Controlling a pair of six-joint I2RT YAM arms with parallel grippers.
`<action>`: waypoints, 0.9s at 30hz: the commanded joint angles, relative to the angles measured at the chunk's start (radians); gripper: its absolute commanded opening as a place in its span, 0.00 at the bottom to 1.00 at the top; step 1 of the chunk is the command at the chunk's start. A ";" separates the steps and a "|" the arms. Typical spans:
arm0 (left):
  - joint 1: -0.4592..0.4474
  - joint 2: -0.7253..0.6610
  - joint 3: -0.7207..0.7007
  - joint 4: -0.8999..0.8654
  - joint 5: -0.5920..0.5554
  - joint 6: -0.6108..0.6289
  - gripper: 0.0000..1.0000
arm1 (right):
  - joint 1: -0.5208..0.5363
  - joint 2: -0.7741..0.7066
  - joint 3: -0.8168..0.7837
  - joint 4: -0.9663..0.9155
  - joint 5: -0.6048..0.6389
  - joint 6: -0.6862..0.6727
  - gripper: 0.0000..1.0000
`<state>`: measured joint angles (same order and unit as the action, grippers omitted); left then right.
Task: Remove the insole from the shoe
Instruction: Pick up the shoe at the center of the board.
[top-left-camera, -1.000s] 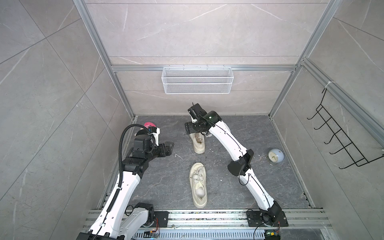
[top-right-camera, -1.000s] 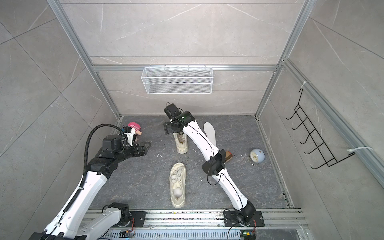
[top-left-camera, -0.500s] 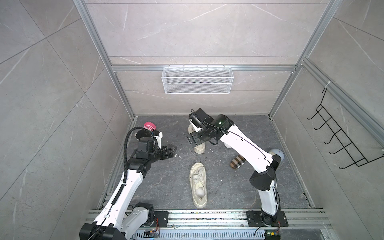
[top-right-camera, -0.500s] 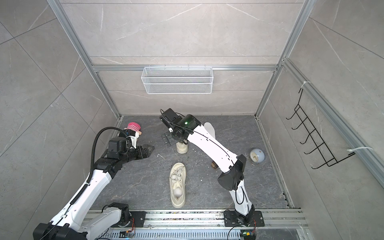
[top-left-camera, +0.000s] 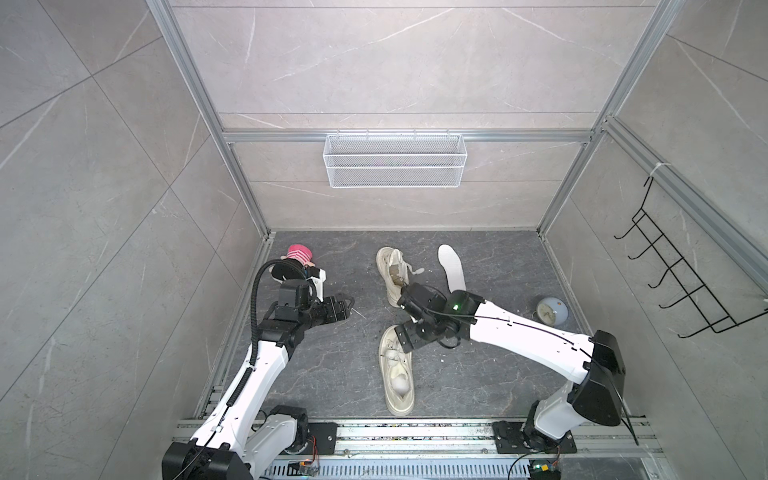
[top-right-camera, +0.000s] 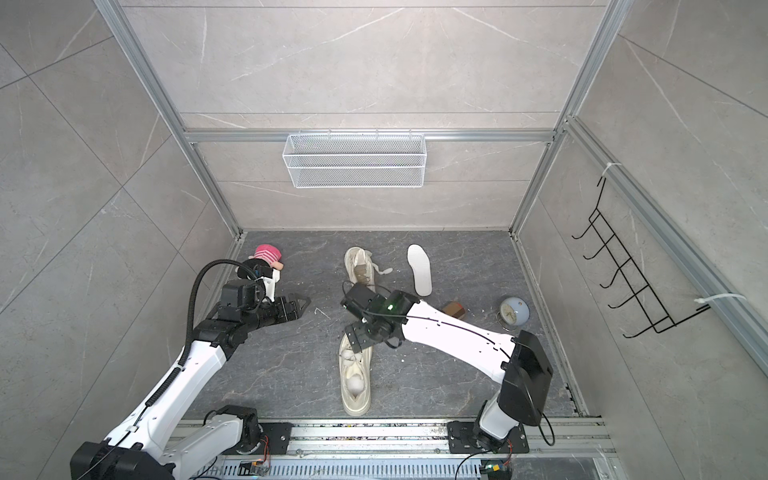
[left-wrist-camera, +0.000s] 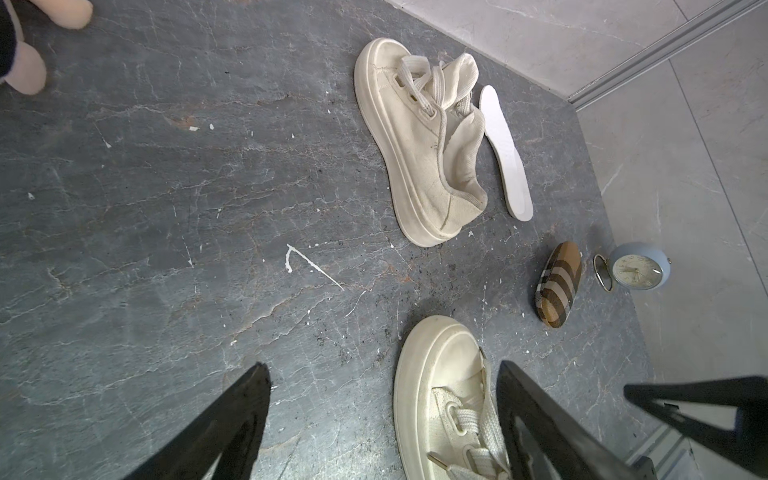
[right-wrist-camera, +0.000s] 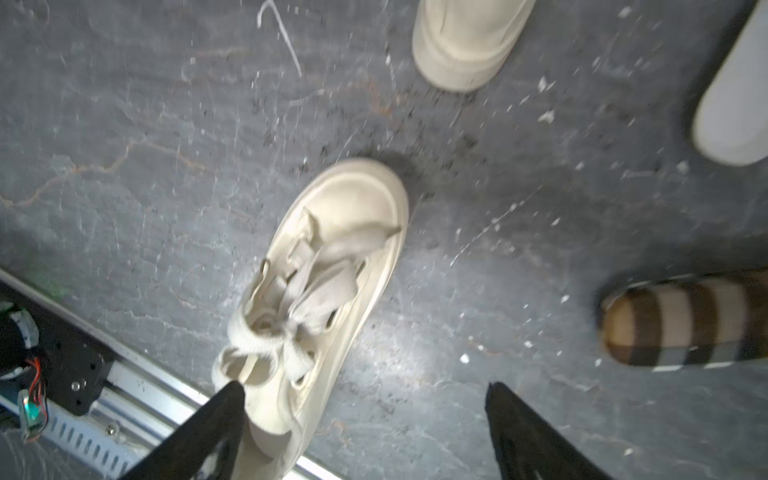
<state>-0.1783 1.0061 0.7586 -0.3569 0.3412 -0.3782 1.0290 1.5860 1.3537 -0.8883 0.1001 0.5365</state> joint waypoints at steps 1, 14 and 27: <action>0.003 0.009 -0.002 0.035 0.035 -0.016 0.86 | 0.061 -0.033 -0.093 0.069 -0.040 0.138 0.90; 0.003 0.019 -0.006 0.032 0.036 -0.003 0.86 | 0.086 0.129 -0.169 0.304 -0.090 0.174 0.54; 0.002 0.086 0.003 0.101 0.160 -0.028 0.78 | -0.128 -0.020 -0.243 0.308 -0.059 0.076 0.00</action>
<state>-0.1787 1.0691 0.7532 -0.3115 0.4244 -0.3836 0.9276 1.6043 1.1141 -0.6113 0.0467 0.6682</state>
